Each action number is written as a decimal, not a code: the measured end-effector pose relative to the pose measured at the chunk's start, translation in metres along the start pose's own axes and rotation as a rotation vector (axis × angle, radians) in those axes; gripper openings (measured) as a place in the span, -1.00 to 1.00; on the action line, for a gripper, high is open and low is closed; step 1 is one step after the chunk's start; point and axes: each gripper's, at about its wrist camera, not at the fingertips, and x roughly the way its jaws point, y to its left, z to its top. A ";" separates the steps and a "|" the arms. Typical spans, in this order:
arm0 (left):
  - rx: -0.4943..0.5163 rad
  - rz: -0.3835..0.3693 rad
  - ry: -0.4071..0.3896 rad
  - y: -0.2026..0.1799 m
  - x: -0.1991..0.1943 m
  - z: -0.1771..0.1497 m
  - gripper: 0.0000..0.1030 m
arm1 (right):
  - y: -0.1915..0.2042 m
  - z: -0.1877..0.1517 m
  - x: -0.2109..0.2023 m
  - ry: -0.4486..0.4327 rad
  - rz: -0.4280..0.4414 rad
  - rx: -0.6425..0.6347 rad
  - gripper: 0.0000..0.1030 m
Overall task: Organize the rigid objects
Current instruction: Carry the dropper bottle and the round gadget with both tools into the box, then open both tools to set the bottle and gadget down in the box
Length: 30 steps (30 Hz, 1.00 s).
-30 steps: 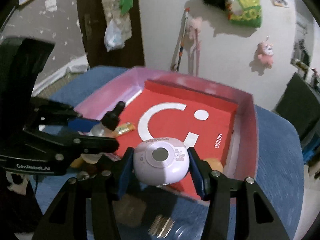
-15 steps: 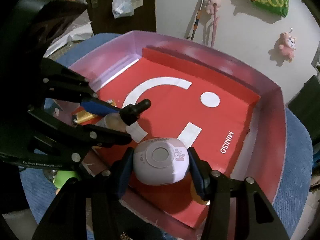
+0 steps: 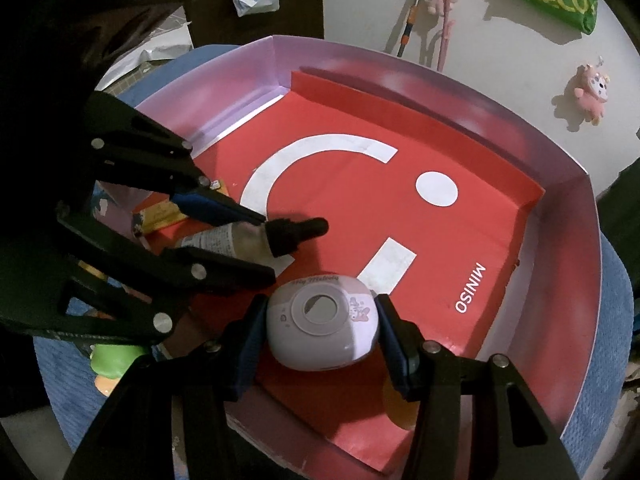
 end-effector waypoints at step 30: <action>0.022 0.016 -0.022 0.007 0.000 0.000 -0.48 | 0.007 0.008 0.006 0.009 -0.031 -0.028 0.09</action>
